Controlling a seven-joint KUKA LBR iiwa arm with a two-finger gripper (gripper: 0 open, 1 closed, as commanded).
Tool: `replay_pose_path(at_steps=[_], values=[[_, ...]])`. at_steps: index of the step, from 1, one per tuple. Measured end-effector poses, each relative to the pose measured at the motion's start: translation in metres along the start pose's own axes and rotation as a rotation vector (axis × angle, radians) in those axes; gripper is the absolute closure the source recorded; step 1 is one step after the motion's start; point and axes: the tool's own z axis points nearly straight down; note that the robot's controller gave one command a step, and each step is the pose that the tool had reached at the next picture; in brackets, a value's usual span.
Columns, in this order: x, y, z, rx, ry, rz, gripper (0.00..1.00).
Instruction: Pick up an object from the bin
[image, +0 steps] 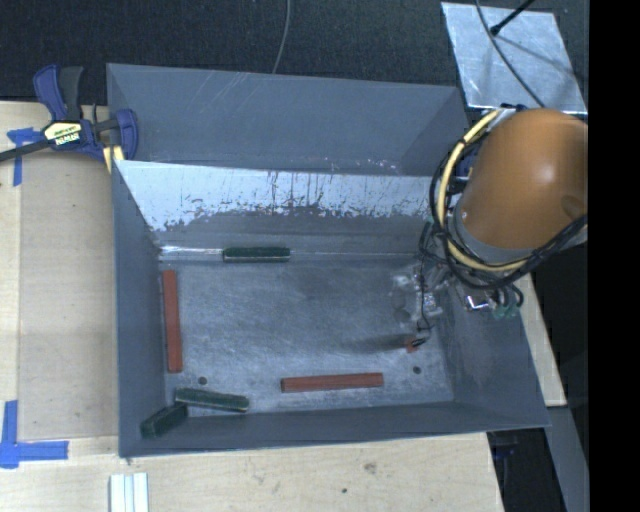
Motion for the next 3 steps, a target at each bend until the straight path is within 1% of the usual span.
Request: replay_pose_path(at_steps=[1,2,3], values=[[0.015,-0.017,-0.031,-0.001,-0.002,-0.039,1.00],[0.005,-0.045,0.008,-0.001,0.000,-0.095,0.00],[0.004,-0.045,0.008,-0.001,-0.001,-0.094,0.00]])
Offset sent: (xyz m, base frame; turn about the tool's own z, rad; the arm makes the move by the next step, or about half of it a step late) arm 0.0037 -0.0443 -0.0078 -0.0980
